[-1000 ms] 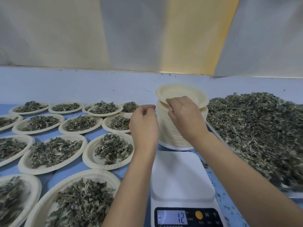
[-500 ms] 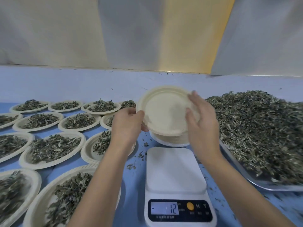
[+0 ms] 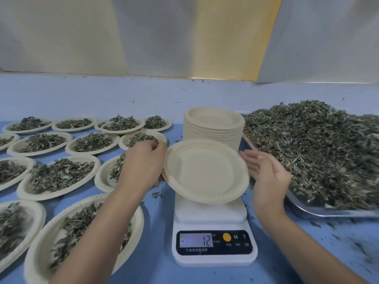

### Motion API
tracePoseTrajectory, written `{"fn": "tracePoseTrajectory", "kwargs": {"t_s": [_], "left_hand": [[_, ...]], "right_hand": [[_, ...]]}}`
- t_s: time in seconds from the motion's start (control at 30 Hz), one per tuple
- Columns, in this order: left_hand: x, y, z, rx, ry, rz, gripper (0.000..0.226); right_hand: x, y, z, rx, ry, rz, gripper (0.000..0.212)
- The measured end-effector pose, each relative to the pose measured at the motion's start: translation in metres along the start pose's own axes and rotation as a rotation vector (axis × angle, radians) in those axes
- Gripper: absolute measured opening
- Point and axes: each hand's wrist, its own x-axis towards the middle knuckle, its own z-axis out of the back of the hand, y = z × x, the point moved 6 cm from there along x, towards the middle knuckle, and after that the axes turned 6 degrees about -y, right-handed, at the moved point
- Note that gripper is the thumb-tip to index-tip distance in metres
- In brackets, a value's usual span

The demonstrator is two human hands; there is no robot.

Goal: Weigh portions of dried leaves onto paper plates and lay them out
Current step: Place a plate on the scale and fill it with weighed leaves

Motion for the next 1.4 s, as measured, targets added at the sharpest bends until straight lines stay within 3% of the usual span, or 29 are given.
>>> {"fn": "tracePoseTrajectory", "kwargs": {"t_s": [0.17,0.6,0.83,0.97,1.1,1.27,1.33,1.4], "left_hand": [[-0.002,0.017,-0.021,0.062,0.279,0.171,0.035],[-0.008,0.030,-0.034,0.084,0.456,0.315,0.041],[-0.010,0.031,-0.032,0.153,0.420,0.335,0.045],[-0.003,0.016,-0.026,0.349,0.197,0.065,0.043],[-0.005,-0.014,-0.030,0.268,0.059,-0.129,0.030],[-0.013,-0.055,-0.060,0.011,0.114,-0.232,0.020],[-0.016,-0.071,-0.074,-0.069,0.123,-0.254,0.017],[-0.020,-0.086,-0.088,-0.134,0.141,-0.282,0.016]], "right_hand": [[0.000,-0.016,0.010,-0.105,-0.016,-0.013,0.027],[-0.001,-0.028,0.016,-0.245,-0.029,-0.049,0.030],[0.001,-0.030,0.019,-0.320,-0.054,-0.047,0.028],[0.003,-0.018,0.017,-0.316,-0.069,0.000,0.031],[0.018,0.005,0.015,-0.305,-0.037,0.064,0.031],[0.067,0.008,0.029,-0.813,0.098,0.099,0.028],[0.090,-0.008,0.040,-1.143,0.197,0.044,0.042],[0.099,-0.032,0.061,-1.459,0.279,-0.163,0.068]]}}
